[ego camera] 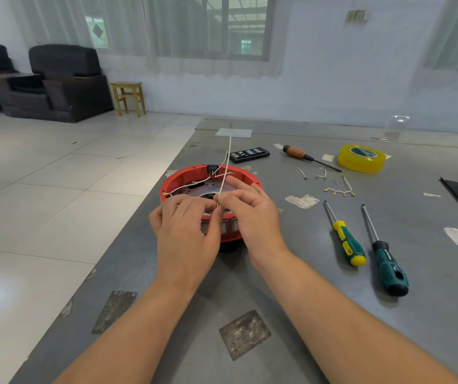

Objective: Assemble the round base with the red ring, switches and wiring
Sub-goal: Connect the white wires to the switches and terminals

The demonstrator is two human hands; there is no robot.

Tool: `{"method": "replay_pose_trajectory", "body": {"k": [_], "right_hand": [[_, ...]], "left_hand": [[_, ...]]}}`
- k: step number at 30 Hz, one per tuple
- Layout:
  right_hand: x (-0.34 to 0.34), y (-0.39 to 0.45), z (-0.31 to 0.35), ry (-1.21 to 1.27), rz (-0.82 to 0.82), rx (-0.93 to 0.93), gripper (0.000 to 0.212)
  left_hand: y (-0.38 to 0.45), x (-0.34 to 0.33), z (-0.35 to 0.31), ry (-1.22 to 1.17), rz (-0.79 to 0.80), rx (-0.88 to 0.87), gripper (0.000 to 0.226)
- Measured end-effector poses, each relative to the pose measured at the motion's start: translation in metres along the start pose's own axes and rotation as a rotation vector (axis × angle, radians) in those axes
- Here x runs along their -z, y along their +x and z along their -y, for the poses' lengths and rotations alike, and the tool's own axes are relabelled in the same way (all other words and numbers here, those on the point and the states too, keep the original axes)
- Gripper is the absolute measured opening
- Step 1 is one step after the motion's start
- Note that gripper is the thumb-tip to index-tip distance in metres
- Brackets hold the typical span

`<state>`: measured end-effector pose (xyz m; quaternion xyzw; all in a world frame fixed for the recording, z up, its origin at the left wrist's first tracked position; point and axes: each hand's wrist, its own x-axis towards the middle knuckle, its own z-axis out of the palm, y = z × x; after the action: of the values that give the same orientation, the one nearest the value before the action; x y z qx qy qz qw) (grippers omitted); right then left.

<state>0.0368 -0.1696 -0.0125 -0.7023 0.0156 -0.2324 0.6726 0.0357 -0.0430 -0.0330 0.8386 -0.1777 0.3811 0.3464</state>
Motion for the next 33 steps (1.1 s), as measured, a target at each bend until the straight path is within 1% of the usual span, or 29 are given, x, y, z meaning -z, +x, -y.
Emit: {"method": "replay_pose_trajectory", "body": {"k": [5,8,10,12,14,16,20,23,26,28,30,33], "right_hand": [[0.013,0.005,-0.001,-0.115,0.035,0.091,0.018],[0.017,0.006,-0.001,-0.186,0.08,0.139,0.012],[0.019,0.007,-0.003,-0.239,0.122,0.2,0.014],[0.021,0.009,-0.006,-0.234,0.162,0.224,0.017],[0.023,0.014,-0.009,-0.178,0.176,0.199,0.018],[0.027,0.019,-0.011,-0.173,0.146,0.168,0.019],[0.034,0.029,-0.016,-0.175,0.118,0.103,0.018],[0.037,0.031,-0.02,-0.152,0.115,0.068,0.017],[0.038,0.032,-0.024,-0.208,0.127,0.049,0.019],[0.038,0.032,-0.027,-0.249,0.13,0.06,0.019],[0.038,0.031,-0.029,-0.281,0.124,0.075,0.019],[0.037,0.03,-0.031,-0.294,0.113,0.095,0.018]], "left_hand": [[0.002,0.002,0.0,-0.01,-0.021,0.033,0.012],[0.001,0.002,0.003,-0.024,0.0,0.046,0.013],[0.001,0.001,0.005,-0.043,0.034,0.047,0.015],[0.001,0.0,0.006,-0.052,0.073,0.055,0.017],[0.003,0.0,0.008,-0.053,0.093,0.095,0.019],[0.006,0.002,0.013,-0.068,0.106,0.193,0.024],[0.009,0.005,0.025,-0.085,0.118,0.502,0.047],[0.01,0.006,0.031,-0.035,0.219,0.661,0.071],[0.011,0.007,0.032,-0.012,0.313,0.787,0.091],[0.012,0.006,0.031,-0.01,0.38,0.87,0.093],[0.014,0.005,0.033,-0.047,0.421,0.899,0.085],[0.016,0.005,0.037,-0.264,0.352,0.93,0.071]]}}
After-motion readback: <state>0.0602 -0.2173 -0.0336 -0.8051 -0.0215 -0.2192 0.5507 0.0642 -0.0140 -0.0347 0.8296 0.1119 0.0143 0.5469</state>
